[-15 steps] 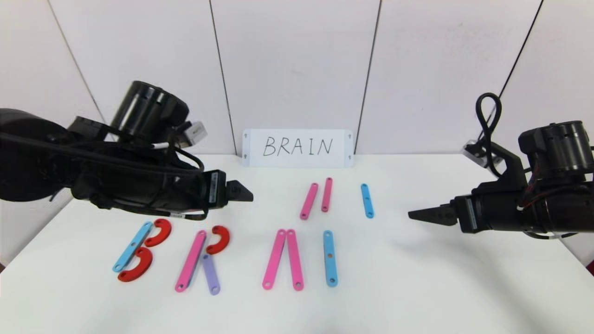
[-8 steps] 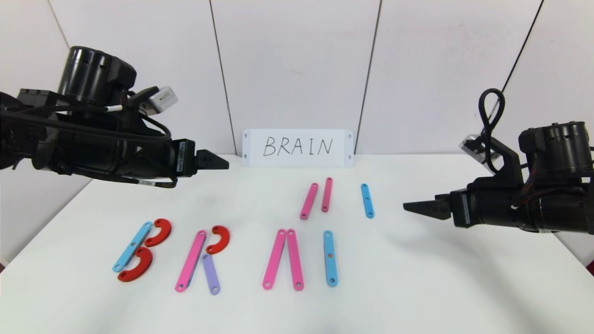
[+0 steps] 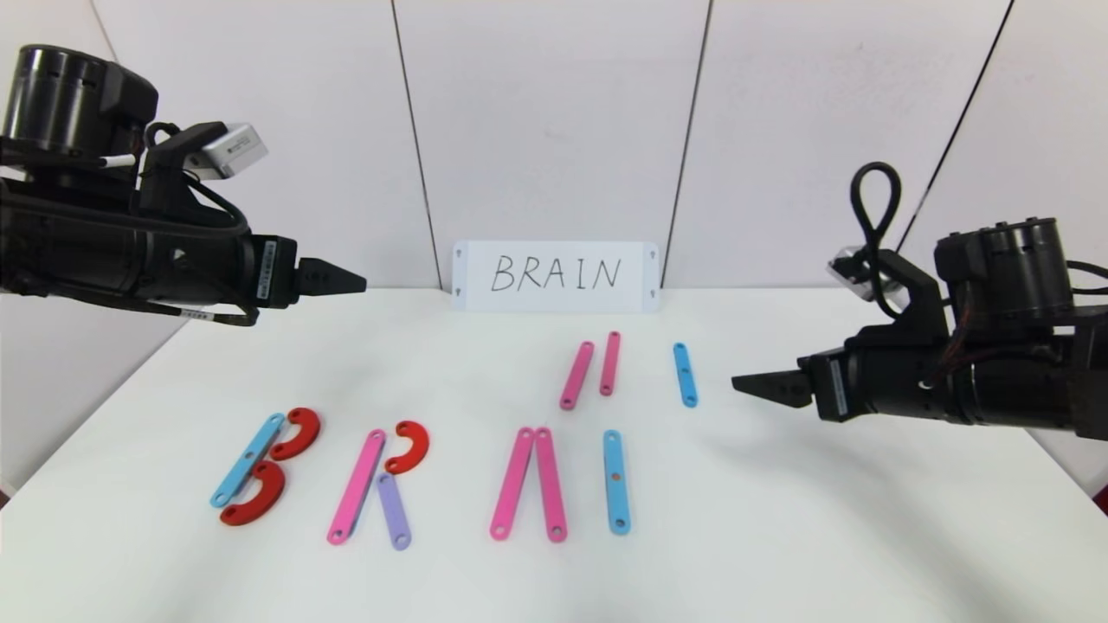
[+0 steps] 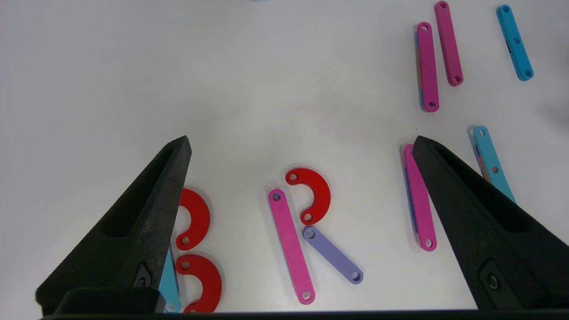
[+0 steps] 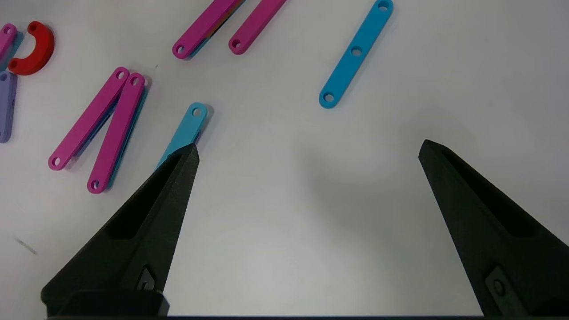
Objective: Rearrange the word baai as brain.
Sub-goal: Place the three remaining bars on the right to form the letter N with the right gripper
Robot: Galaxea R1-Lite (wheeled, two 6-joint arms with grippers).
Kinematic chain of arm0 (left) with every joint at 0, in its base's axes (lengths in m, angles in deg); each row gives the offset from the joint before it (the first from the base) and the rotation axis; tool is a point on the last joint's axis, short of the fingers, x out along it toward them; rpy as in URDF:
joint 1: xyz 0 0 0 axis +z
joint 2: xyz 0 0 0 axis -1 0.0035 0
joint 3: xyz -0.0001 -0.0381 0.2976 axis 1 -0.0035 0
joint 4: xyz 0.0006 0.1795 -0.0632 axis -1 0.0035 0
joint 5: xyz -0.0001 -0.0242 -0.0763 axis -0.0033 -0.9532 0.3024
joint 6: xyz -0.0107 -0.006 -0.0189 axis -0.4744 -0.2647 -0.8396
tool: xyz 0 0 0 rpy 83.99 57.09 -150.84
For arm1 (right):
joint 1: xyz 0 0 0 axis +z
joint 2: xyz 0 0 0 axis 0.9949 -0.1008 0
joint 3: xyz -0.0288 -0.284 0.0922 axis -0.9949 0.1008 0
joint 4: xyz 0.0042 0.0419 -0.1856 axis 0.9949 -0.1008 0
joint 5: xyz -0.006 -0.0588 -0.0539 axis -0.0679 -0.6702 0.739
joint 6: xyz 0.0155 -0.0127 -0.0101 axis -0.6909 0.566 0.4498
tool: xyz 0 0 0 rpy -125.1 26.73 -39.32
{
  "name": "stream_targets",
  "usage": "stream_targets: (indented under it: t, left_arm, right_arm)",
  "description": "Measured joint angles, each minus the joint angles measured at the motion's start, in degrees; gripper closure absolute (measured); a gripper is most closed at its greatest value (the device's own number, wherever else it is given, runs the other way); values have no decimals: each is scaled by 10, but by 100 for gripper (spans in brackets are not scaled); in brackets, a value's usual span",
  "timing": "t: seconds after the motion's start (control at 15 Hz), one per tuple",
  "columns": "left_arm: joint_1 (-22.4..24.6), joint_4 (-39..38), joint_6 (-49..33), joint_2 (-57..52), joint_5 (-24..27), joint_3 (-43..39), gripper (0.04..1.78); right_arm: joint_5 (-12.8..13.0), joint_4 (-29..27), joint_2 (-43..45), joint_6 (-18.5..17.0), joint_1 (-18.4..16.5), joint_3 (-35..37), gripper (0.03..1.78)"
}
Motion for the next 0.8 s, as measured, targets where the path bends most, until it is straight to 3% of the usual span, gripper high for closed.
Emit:
stream_targets:
  t: [0.27,0.4,0.6,0.8]
  left_arm:
    - [1,-3,0,-8,0,2,8]
    - [1,-3,2,-9,0,1,8]
    - [0,-2,5,-11,1,-3,8]
    - [-17,-2,6,-12,3,-10,8]
  right_arm:
    - [110,-31,-47,-45,80,-84,8]
    - [147,-41,-85,-69,112,-139,8]
    - [185,-45,-160,-81,146,-213,8]
    - [198,-45,-238,-93,167,-291,8]
